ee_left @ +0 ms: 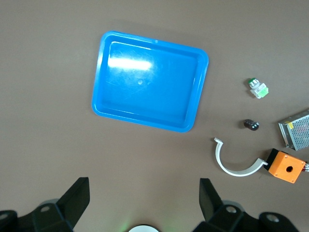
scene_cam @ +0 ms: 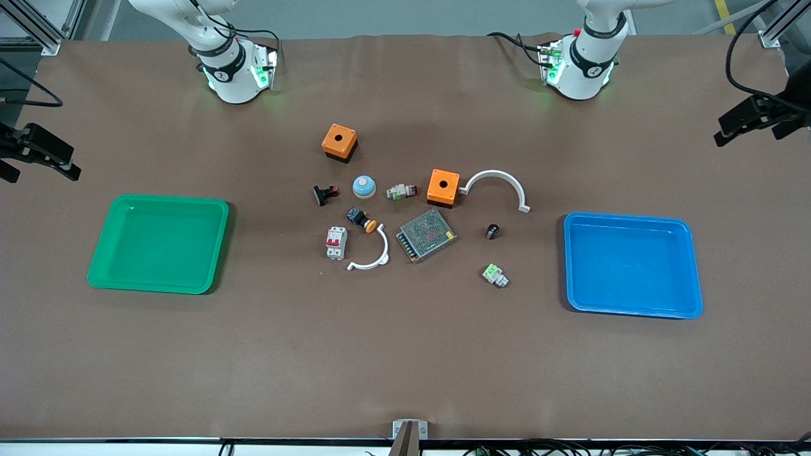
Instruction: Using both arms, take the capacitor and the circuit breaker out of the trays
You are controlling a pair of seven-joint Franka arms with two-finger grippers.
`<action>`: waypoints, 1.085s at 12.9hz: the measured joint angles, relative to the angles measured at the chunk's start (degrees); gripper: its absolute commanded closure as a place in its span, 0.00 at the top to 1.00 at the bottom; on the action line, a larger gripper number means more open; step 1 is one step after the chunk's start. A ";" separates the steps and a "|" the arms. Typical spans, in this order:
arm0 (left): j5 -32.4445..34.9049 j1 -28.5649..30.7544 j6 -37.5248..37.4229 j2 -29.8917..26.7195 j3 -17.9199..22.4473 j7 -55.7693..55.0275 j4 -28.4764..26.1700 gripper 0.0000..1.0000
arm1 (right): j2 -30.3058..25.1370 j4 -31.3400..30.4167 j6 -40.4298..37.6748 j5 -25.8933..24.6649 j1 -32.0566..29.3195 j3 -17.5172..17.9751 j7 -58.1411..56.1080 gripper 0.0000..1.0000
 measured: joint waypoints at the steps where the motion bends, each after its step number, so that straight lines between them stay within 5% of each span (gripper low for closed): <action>1: 0.00 -0.18 0.00 -0.08 -0.93 -0.25 -0.06 1.00 | 0.00 0.02 0.00 0.00 0.00 -0.01 0.00 1.00; 14: -0.01 -3.16 0.92 -0.15 -2.07 -0.31 0.53 1.00 | 0.22 0.04 0.26 -0.25 -0.28 -0.43 -0.01 1.00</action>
